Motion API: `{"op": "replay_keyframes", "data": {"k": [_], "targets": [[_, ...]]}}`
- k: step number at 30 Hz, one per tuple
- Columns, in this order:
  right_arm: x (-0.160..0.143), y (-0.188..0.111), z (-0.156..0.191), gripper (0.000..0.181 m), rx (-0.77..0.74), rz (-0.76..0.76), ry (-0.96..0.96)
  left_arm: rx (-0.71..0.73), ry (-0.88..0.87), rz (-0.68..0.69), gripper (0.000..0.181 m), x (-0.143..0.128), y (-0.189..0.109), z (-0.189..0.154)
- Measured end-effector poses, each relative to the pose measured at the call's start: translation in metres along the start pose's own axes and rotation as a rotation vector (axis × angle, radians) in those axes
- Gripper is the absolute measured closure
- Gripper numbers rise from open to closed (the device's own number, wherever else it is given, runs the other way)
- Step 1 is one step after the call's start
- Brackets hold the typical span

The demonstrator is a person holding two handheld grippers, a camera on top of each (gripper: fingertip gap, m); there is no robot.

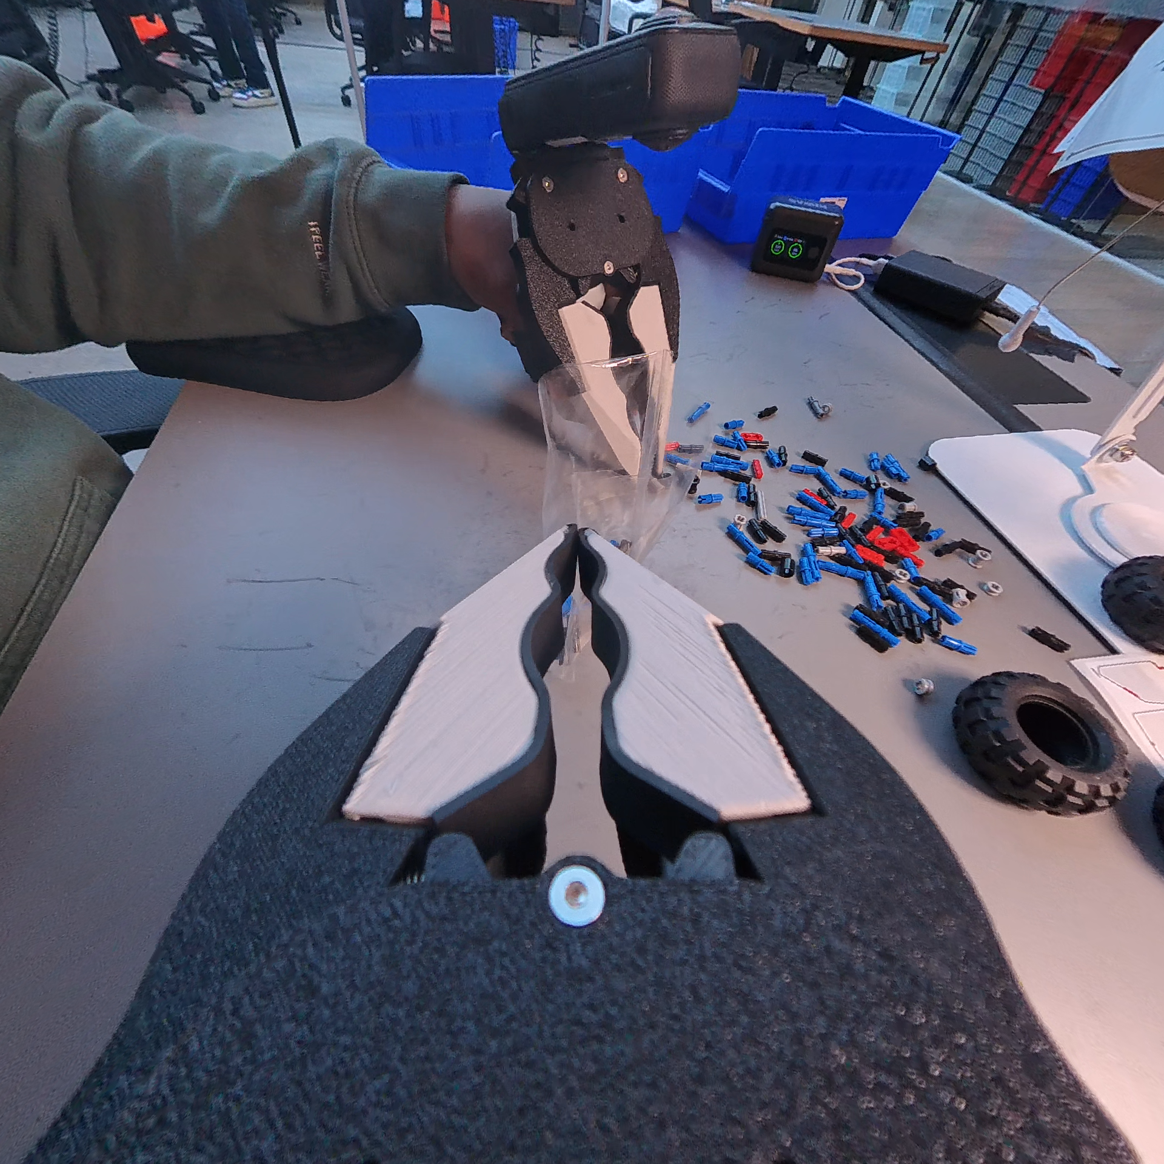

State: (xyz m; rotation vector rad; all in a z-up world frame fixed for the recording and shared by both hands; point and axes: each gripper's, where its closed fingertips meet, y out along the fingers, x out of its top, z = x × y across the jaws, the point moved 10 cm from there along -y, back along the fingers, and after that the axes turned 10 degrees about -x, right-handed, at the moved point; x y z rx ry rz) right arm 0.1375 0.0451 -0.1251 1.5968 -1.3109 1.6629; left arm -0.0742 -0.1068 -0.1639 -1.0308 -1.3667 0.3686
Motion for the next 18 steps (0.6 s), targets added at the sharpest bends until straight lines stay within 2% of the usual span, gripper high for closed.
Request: {"op": "replay_keyframes", "data": {"k": [6, 10, 12, 16, 18], "targets": [[0.000, 0.001, 0.002, 0.181, 0.001, 0.006, -0.010, -0.017, 0.034, -0.003, 0.177, 0.003, -0.005, -0.006], [0.003, 0.003, 0.003, 0.181, 0.003, 0.008, -0.029, -0.072, 0.175, -0.244, 0.178, 0.038, -0.051, -0.038], [0.005, 0.007, 0.005, 0.181, 0.011, 0.007, -0.031, -0.087, 0.260, -0.320, 0.178, 0.058, -0.067, -0.057], [0.006, 0.012, 0.009, 0.181, 0.015, 0.012, -0.047, -0.095, 0.296, -0.257, 0.175, 0.073, -0.055, -0.066], [0.004, 0.012, 0.010, 0.181, 0.012, 0.020, -0.050, -0.098, 0.249, -0.309, 0.166, 0.071, -0.053, -0.058]]}}
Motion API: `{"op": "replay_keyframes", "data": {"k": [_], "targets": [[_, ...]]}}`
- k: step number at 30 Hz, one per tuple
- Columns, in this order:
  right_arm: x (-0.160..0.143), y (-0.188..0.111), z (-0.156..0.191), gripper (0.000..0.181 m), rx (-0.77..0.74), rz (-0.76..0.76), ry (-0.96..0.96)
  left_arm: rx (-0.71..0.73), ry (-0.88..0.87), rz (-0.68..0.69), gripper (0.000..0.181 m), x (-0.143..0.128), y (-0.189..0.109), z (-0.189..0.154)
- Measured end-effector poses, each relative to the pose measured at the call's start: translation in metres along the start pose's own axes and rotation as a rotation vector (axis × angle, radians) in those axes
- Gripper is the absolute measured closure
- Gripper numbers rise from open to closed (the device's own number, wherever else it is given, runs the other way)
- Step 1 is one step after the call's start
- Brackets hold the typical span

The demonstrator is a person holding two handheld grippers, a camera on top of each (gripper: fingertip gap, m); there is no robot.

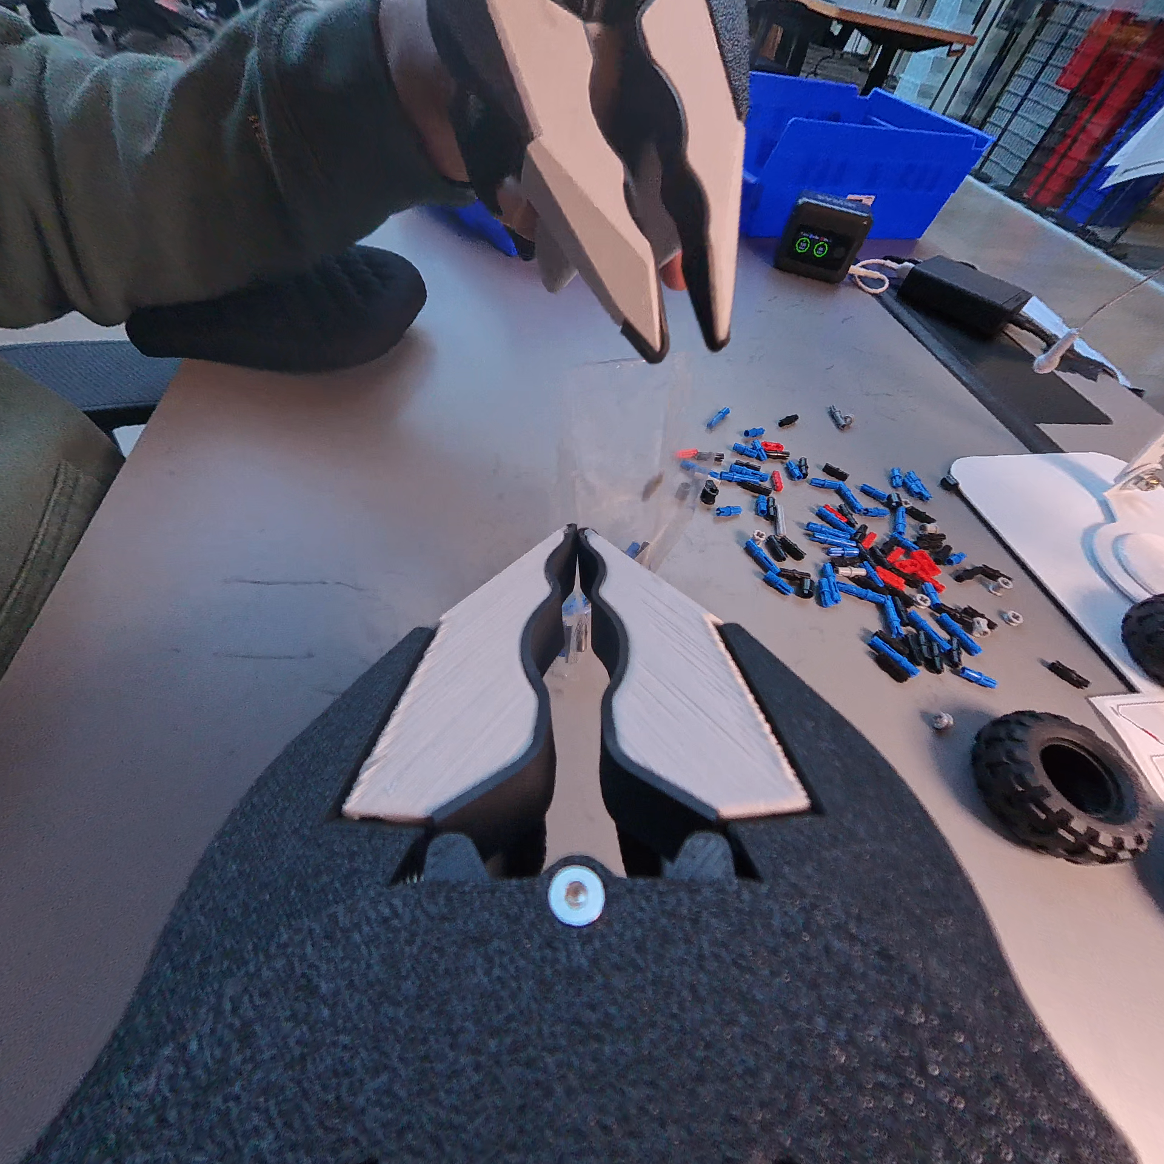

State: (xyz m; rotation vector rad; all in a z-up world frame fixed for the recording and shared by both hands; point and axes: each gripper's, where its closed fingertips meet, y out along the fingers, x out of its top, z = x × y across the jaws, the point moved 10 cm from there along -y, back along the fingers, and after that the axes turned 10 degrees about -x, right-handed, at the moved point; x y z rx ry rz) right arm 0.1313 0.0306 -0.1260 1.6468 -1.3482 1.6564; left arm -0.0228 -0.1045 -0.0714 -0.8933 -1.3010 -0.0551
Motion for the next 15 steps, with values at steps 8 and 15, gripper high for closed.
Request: {"op": "replay_keyframes", "data": {"k": [8, 15], "targets": [[-0.006, -0.008, -0.010, 0.181, -0.014, -0.005, 0.042, 0.041, -0.184, 0.125, 0.160, -0.078, -0.002, 0.040], [-0.007, -0.010, -0.010, 0.181, -0.015, -0.007, 0.037, 0.080, -0.177, 0.268, 0.167, -0.091, 0.026, 0.049]]}}
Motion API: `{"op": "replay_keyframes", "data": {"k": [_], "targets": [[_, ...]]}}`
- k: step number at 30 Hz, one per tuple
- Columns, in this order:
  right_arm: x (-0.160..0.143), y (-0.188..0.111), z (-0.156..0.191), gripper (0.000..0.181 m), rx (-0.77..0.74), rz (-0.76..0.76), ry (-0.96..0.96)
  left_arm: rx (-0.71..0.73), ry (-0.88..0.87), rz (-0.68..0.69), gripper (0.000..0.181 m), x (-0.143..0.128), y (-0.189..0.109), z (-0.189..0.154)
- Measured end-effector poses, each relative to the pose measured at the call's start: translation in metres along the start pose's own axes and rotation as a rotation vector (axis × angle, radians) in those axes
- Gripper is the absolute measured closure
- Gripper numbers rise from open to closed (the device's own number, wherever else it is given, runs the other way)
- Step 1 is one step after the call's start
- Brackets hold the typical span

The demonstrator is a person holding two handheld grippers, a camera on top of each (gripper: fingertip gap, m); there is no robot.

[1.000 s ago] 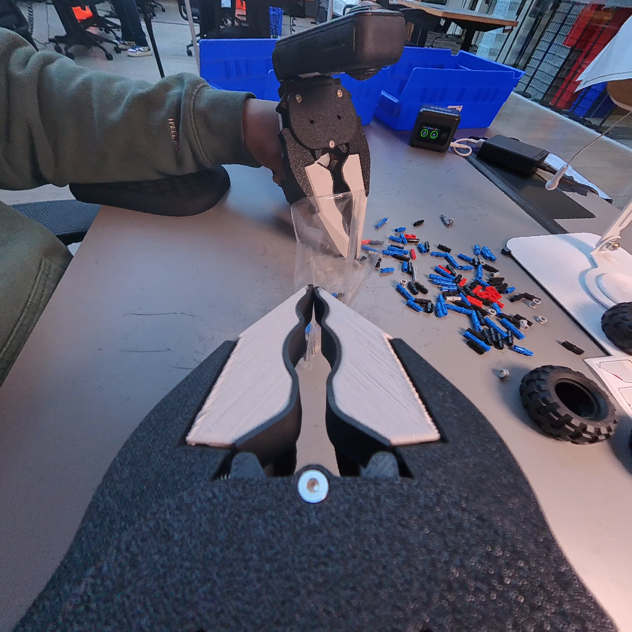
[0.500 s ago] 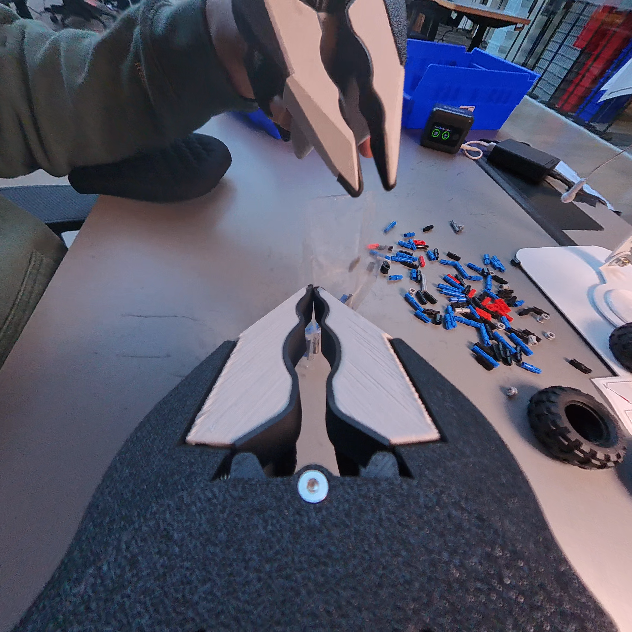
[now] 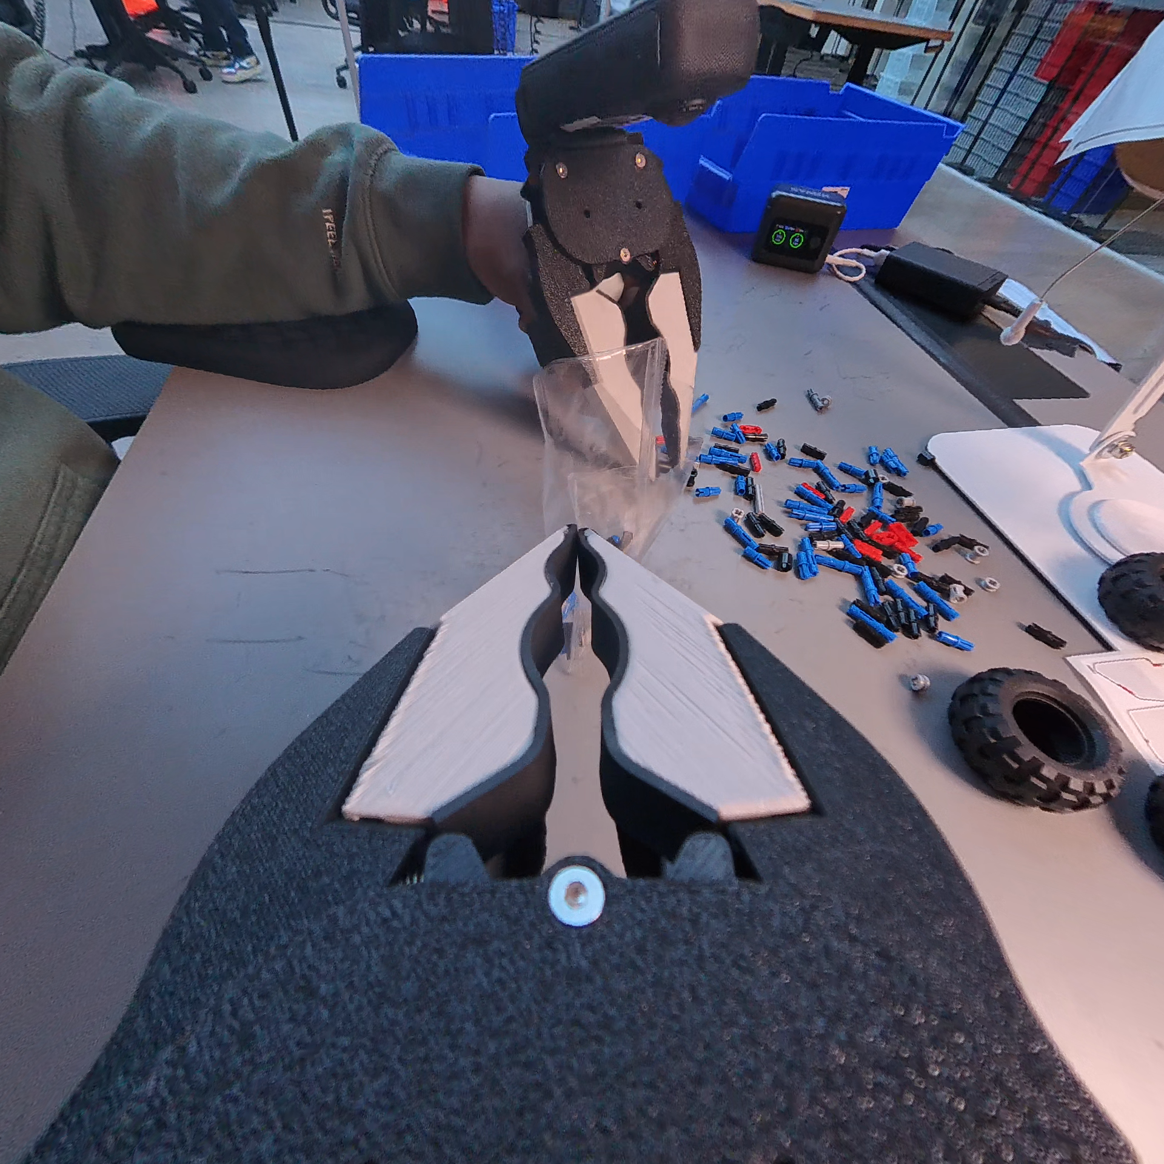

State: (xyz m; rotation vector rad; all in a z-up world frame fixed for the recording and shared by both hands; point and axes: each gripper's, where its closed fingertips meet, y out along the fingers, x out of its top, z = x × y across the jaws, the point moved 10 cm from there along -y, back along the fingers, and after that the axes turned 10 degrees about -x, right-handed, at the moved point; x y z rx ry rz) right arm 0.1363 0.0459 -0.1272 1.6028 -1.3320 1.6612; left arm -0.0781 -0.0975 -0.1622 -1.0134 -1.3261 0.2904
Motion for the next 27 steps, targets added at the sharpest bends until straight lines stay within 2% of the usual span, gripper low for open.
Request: {"op": "replay_keyframes", "data": {"k": [4, 9, 13, 15, 17, 19, 20, 23, 27], "targets": [[0.000, -0.001, 0.000, 0.181, 0.003, -0.001, 0.001, 0.006, 0.008, 0.035, 0.180, 0.000, 0.003, 0.000], [0.000, 0.000, 0.001, 0.181, 0.005, 0.000, -0.003, 0.009, 0.012, 0.036, 0.181, 0.001, 0.002, -0.001], [0.001, 0.001, 0.002, 0.181, 0.005, -0.001, -0.006, -0.022, -0.010, -0.170, 0.181, 0.023, -0.024, -0.005], [0.001, 0.002, 0.003, 0.181, 0.009, 0.001, -0.004, -0.009, 0.003, -0.204, 0.181, 0.032, -0.039, -0.009], [0.001, 0.003, 0.003, 0.181, 0.012, 0.005, -0.006, -0.009, -0.003, -0.151, 0.177, 0.029, -0.043, -0.008], [0.001, 0.003, 0.004, 0.181, 0.013, 0.006, -0.007, -0.017, 0.000, -0.073, 0.157, 0.017, -0.040, -0.006], [0.001, 0.003, 0.004, 0.181, 0.014, 0.005, -0.008, -0.017, 0.012, -0.026, 0.155, 0.009, -0.037, -0.005], [0.001, 0.004, 0.004, 0.181, 0.015, 0.007, -0.007, -0.045, 0.026, 0.064, 0.155, -0.007, -0.028, -0.002], [0.001, 0.003, 0.004, 0.181, 0.016, 0.006, -0.006, -0.070, 0.038, 0.124, 0.166, -0.012, -0.019, -0.001]]}}
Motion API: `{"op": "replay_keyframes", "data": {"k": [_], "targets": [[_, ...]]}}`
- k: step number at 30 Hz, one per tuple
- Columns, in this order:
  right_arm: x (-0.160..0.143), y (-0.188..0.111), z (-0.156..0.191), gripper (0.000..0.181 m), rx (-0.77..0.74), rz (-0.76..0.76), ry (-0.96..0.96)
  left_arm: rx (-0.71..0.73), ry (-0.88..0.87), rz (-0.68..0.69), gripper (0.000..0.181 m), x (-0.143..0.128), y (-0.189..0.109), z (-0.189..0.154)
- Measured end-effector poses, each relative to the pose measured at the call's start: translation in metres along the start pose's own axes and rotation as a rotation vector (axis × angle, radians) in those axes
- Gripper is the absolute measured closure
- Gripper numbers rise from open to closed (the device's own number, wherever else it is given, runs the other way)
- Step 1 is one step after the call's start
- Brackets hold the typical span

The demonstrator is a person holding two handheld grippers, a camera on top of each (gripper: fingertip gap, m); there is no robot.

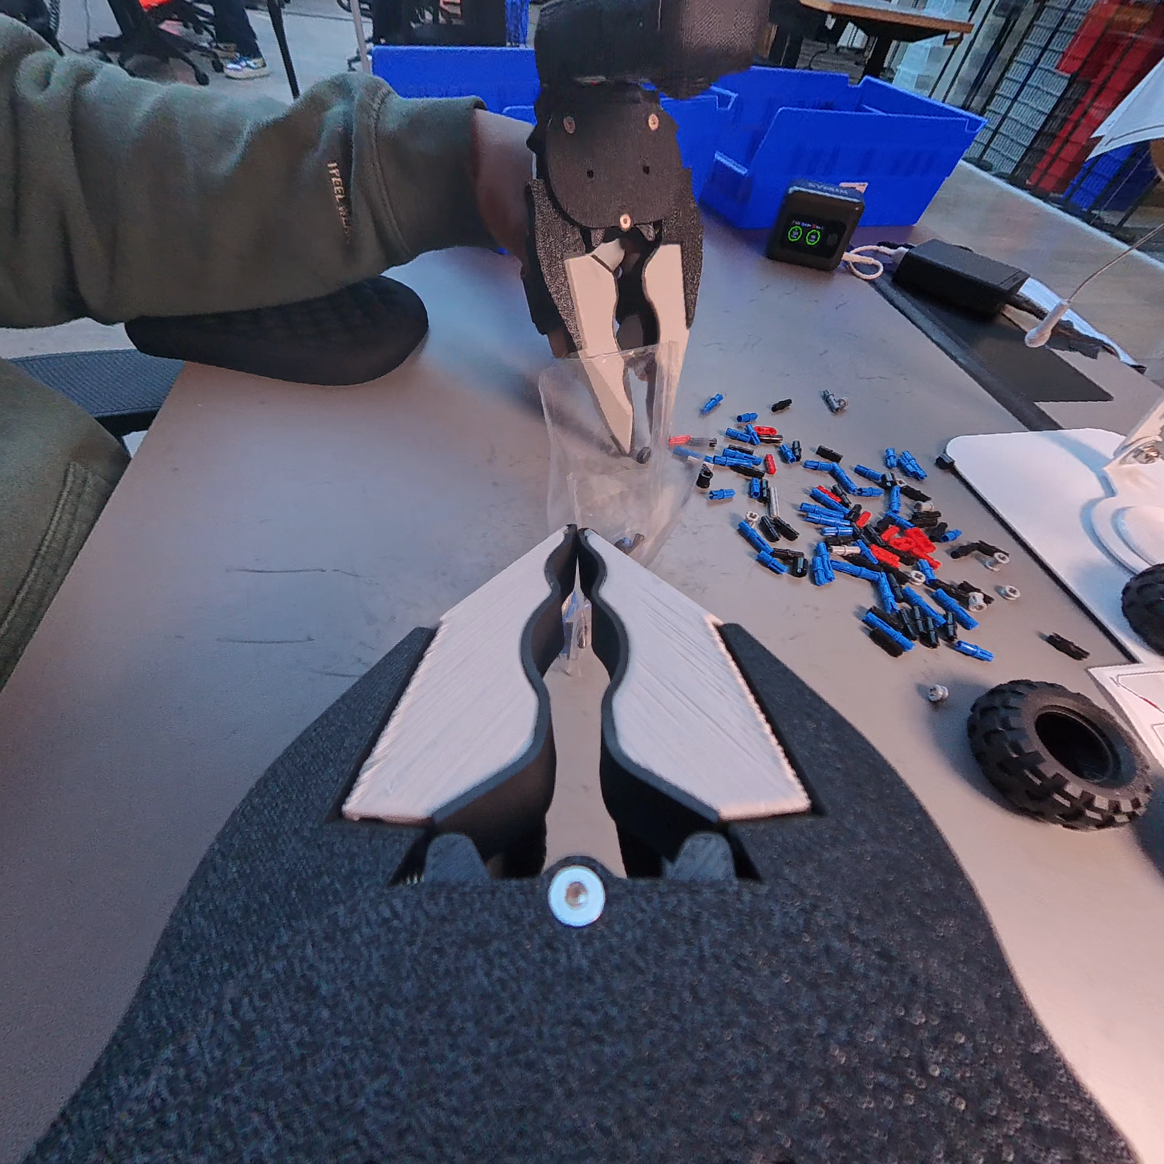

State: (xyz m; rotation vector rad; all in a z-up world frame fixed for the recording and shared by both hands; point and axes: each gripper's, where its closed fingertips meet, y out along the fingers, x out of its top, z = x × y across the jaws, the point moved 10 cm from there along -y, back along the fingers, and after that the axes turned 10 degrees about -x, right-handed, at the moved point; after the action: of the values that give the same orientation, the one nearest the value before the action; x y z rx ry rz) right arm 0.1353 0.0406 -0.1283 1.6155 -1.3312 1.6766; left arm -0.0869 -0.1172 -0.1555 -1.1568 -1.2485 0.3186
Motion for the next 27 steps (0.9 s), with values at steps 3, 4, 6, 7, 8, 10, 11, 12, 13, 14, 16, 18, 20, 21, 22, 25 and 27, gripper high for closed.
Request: {"op": "replay_keyframes", "data": {"k": [3, 4, 6, 7, 8, 10, 11, 12, 13, 14, 16, 18, 20, 21, 22, 25, 27], "targets": [[0.000, 0.000, 0.000, 0.181, 0.000, -0.002, 0.000, -0.003, 0.008, 0.011, 0.172, 0.002, 0.005, 0.000], [0.000, 0.000, 0.000, 0.181, 0.001, -0.001, 0.001, -0.001, 0.008, 0.010, 0.172, 0.002, 0.005, 0.000], [0.000, 0.000, 0.000, 0.181, 0.004, 0.001, -0.002, -0.002, 0.008, 0.012, 0.172, 0.003, 0.006, 0.000], [0.000, 0.000, 0.001, 0.181, 0.004, 0.001, -0.002, -0.003, 0.008, 0.013, 0.172, 0.003, 0.006, 0.000], [0.000, 0.000, 0.001, 0.181, 0.004, 0.001, -0.002, 0.000, 0.008, 0.012, 0.172, 0.003, 0.006, 0.000], [0.000, 0.000, 0.000, 0.181, 0.001, 0.000, -0.003, 0.013, 0.011, -0.028, 0.172, 0.006, 0.004, 0.001], [0.000, 0.000, 0.000, 0.181, -0.001, 0.000, -0.003, 0.004, 0.012, -0.087, 0.172, 0.012, -0.002, -0.002], [0.000, 0.000, 0.000, 0.181, -0.003, 0.000, -0.004, -0.005, 0.027, -0.171, 0.172, 0.022, -0.010, -0.007], [0.000, 0.000, 0.000, 0.181, -0.005, 0.001, -0.005, -0.028, 0.061, -0.267, 0.172, 0.035, -0.021, -0.016], [0.001, 0.001, 0.001, 0.181, -0.005, 0.002, -0.006, -0.053, 0.105, -0.364, 0.173, 0.050, -0.033, -0.028], [0.001, 0.004, 0.002, 0.181, 0.001, 0.003, -0.003, -0.074, 0.174, -0.459, 0.172, 0.075, -0.046, -0.048], [0.001, 0.006, 0.003, 0.181, 0.004, 0.004, -0.004, -0.081, 0.193, -0.420, 0.172, 0.085, -0.040, -0.057], [0.001, 0.007, 0.004, 0.181, 0.003, 0.004, -0.006, -0.092, 0.187, -0.407, 0.170, 0.086, -0.030, -0.058], [0.001, 0.007, 0.003, 0.181, 0.001, 0.004, -0.004, -0.086, 0.168, -0.424, 0.162, 0.084, -0.030, -0.054], [0.001, 0.006, 0.003, 0.181, -0.003, 0.003, -0.004, -0.072, 0.140, -0.462, 0.157, 0.081, -0.034, -0.048], [0.001, 0.004, 0.001, 0.181, -0.009, 0.002, 0.002, 0.030, 0.031, -0.529, 0.160, 0.060, -0.051, -0.018], [0.000, 0.004, 0.000, 0.181, -0.006, 0.001, 0.006, 0.111, -0.023, -0.391, 0.160, 0.035, -0.040, 0.004]]}}
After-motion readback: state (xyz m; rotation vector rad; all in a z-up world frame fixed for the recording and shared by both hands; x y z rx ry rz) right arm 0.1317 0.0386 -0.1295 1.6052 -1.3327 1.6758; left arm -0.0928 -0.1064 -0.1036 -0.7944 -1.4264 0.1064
